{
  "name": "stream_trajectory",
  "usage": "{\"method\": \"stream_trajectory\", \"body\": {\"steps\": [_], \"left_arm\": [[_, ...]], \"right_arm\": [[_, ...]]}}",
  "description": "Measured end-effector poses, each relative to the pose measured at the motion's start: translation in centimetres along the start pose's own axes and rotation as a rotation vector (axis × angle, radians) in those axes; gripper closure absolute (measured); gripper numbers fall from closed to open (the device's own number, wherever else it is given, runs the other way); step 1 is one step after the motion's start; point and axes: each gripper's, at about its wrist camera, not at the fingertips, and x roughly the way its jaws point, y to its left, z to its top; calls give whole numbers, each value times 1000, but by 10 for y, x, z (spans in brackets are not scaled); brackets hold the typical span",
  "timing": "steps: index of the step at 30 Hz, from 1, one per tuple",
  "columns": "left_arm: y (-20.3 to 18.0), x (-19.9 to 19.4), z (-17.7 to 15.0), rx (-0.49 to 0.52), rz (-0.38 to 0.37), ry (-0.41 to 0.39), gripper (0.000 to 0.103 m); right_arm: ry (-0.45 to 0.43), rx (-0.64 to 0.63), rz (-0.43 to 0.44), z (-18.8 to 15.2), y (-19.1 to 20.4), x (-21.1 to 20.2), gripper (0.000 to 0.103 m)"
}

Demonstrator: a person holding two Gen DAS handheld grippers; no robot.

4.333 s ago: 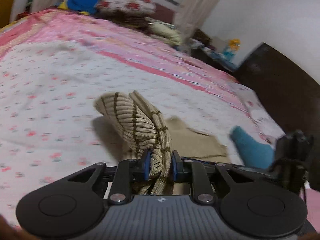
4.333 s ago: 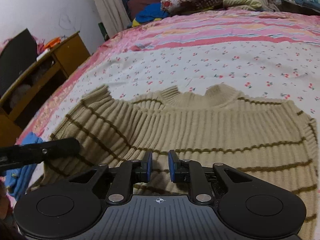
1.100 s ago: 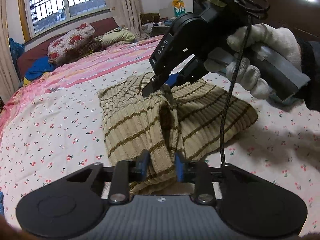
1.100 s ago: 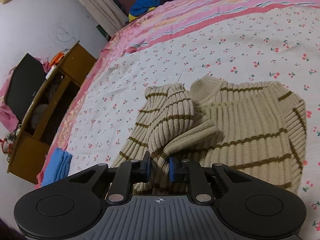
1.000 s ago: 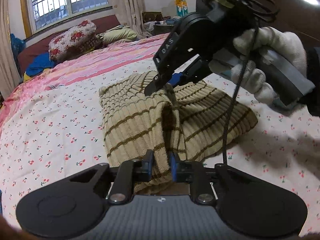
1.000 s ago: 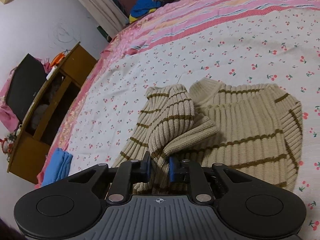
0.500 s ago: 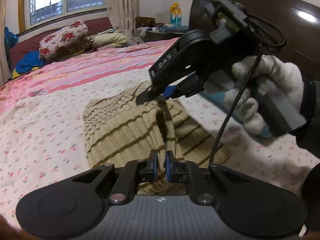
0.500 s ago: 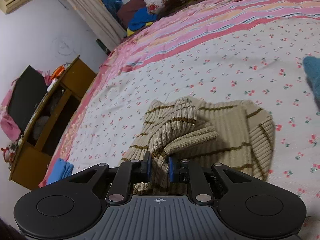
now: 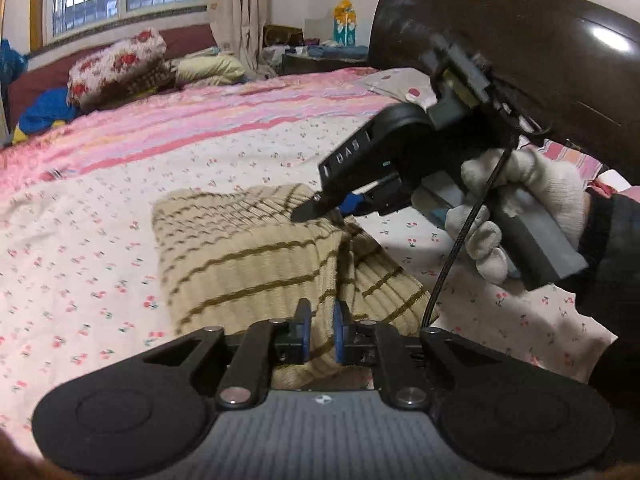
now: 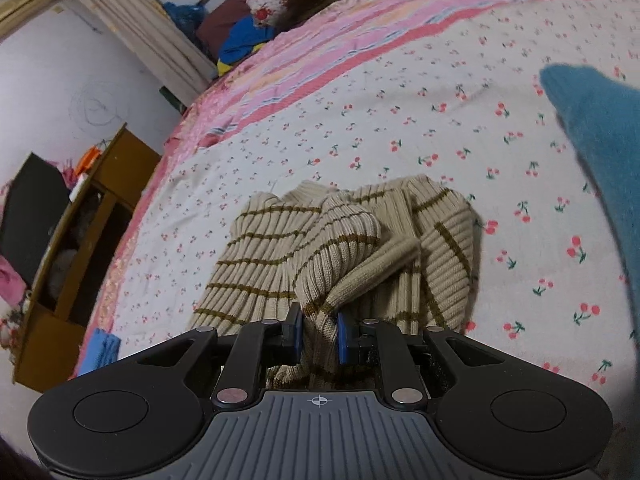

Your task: Fold small clothes

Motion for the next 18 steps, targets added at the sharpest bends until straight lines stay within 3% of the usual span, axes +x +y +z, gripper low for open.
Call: {"method": "stream_trajectory", "body": {"steps": [5, 10, 14, 18], "left_arm": [[-6, -12, -5, 78, 44, -40, 69], [-27, -4, -22, 201, 53, -24, 61], [-44, 14, -30, 300, 125, -39, 54], [-55, 32, -32, 359, 221, -49, 54]], "right_arm": [[3, -2, 7, 0, 0, -2, 87], [12, -8, 4, 1, -1, -3, 86], [17, -5, 5, 2, 0, -1, 86], [23, -8, 4, 3, 1, 0, 86]]}}
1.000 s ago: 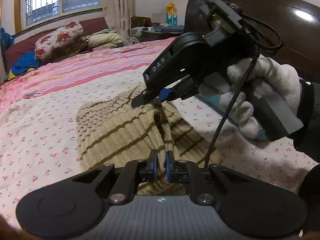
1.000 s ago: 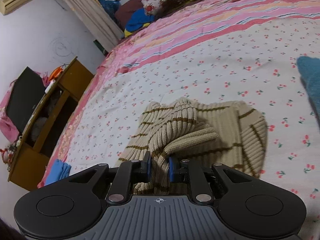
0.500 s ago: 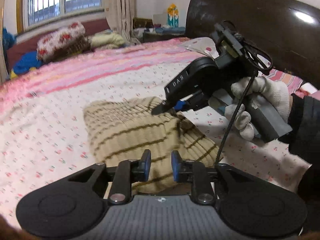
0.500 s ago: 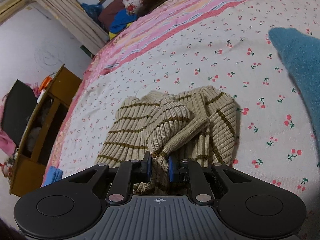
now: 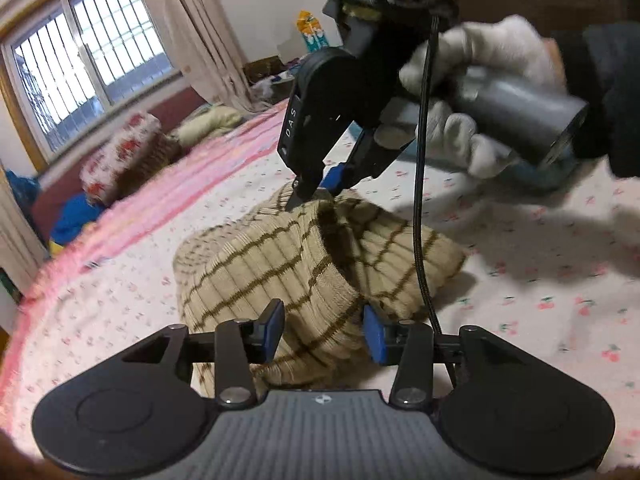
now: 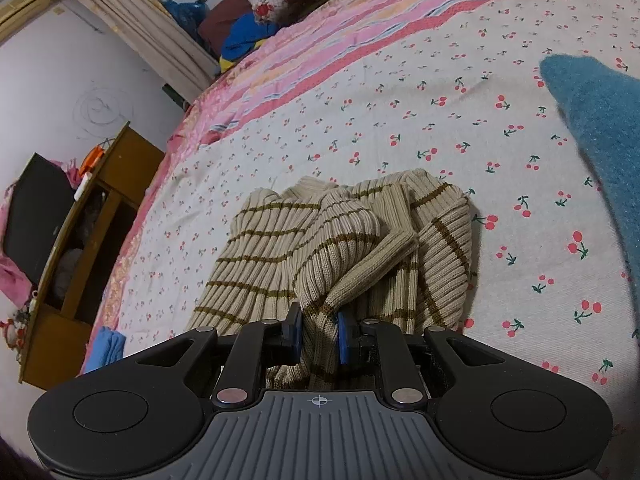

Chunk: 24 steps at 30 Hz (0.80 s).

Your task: Fold small clothes

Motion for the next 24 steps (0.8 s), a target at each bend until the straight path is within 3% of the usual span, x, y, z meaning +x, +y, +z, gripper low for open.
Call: {"method": "stream_trajectory", "body": {"steps": [2, 4, 9, 14, 18, 19, 20, 21, 24], "left_arm": [[2, 3, 2, -24, -6, 11, 66], [8, -3, 3, -61, -43, 9, 70], [13, -15, -5, -26, -68, 8, 68], [-1, -11, -11, 42, -94, 14, 54], [-10, 0, -10, 98, -7, 10, 53], [-8, 4, -8, 81, 6, 16, 57], [-4, 6, -5, 46, 0, 21, 70], [3, 6, -2, -7, -23, 26, 75], [17, -7, 8, -109, -73, 6, 82]], "right_arm": [[3, -4, -1, 1, 1, 1, 86], [6, -10, 1, 2, 0, 0, 86], [16, -9, 14, 2, -4, -1, 86], [20, -14, 6, 2, -2, -1, 85], [29, -19, -2, 3, 0, 1, 84], [29, -23, -5, 3, 1, 1, 84], [28, -27, -9, 3, 2, 1, 84], [23, -31, -13, 3, 3, 1, 85], [12, -66, -19, 6, 7, -2, 86]]}}
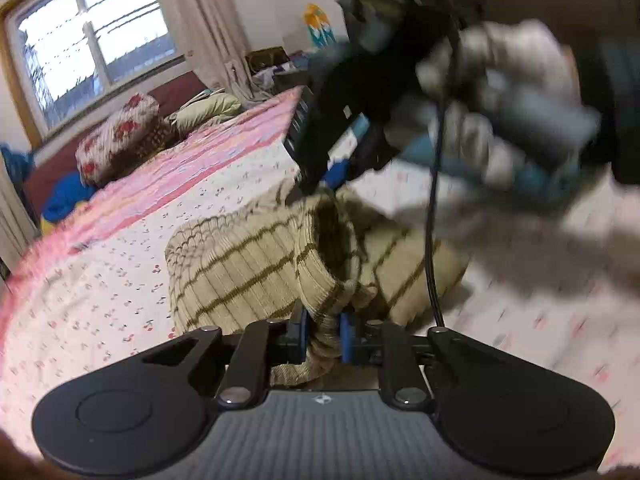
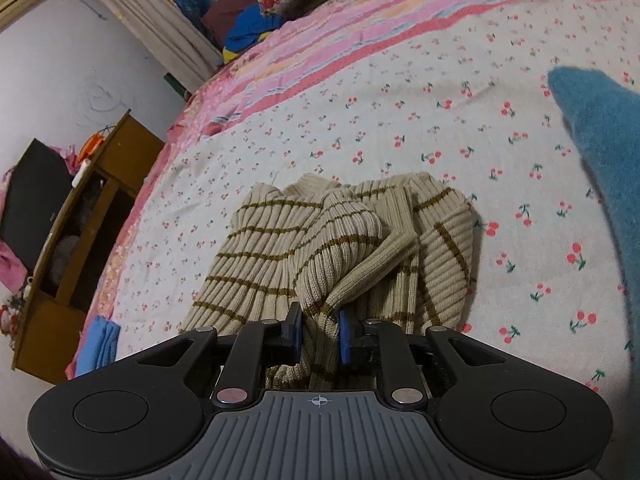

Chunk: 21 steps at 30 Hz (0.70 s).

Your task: Fold small clothes

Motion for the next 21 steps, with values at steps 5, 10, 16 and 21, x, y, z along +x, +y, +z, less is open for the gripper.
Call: {"method": "stream_trajectory", "body": {"steps": [5, 10, 16, 21], "left_arm": [[5, -19, 24, -67, -75, -76, 83], [-10, 5, 23, -98, -131, -34, 84], [-16, 30, 9, -129, -143, 71, 83], [-13, 28, 12, -130, -149, 81, 83]], "right_arm": [[-38, -69, -9, 11, 7, -17, 88], [-46, -77, -95, 12, -1, -11, 88], [-30, -92, -144, 0, -4, 1, 83], [-89, -139, -176, 0, 6, -22, 83]]}}
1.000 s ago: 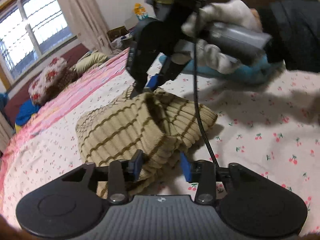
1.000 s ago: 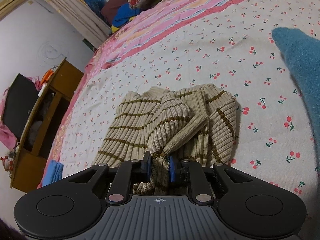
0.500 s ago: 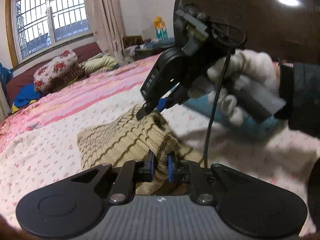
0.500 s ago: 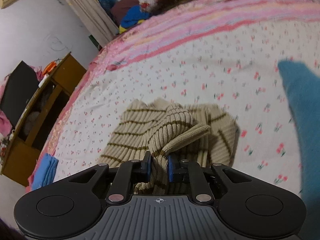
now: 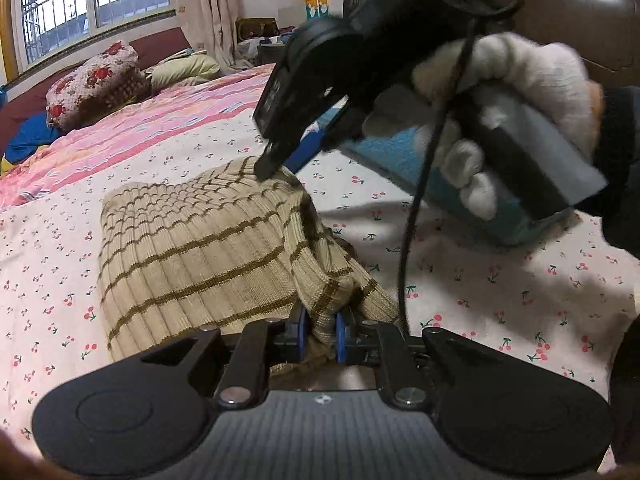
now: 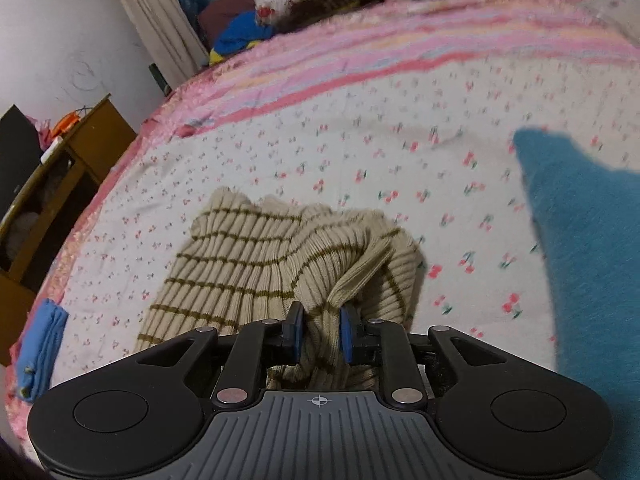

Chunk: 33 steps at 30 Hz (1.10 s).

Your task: Fold small clothes

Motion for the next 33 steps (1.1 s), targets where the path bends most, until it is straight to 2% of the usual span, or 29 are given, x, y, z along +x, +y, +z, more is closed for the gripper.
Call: {"method": "stream_trajectory", "body": {"steps": [3, 4, 6, 8, 10, 11, 13, 15, 18, 20, 25, 27, 30, 33], "left_arm": [[-3, 0, 0, 3, 1, -3, 83], [-3, 1, 0, 3, 2, -4, 83], [-3, 1, -1, -2, 1, -4, 83], [-2, 1, -1, -6, 1, -5, 83], [-1, -2, -1, -10, 0, -7, 81], [0, -4, -1, -12, -2, -7, 80], [3, -12, -5, -15, -9, -5, 79], [7, -20, -11, -13, -11, 2, 79], [16, -33, -17, -7, 0, -3, 79], [25, -41, -15, -40, -3, -14, 78], [44, -44, -5, -87, 48, -45, 78], [45, -43, -2, -79, 64, -46, 78], [44, -40, -2, -74, 74, -35, 78], [45, -35, -4, -77, 84, -16, 78]], "right_arm": [[-77, -77, -73, 0, 14, -22, 82], [-96, -88, -70, -1, 18, -29, 82], [-99, -89, 2, -4, 24, -39, 82], [-64, -116, 90, -12, 33, -40, 82], [-23, -153, 113, -22, 38, -33, 82], [-1, -166, 103, -26, 39, -27, 83], [55, -173, 31, -34, 33, -10, 88], [64, -159, 7, -38, 24, -2, 94], [41, -140, -1, -37, 18, -6, 95], [35, -158, -38, -37, 19, -7, 95], [5, -160, -43, -44, 27, -19, 94], [-17, -192, -27, -48, 38, -31, 82], [-6, -241, 23, -57, 51, -38, 83], [16, -283, 7, -64, 56, -33, 82]]}}
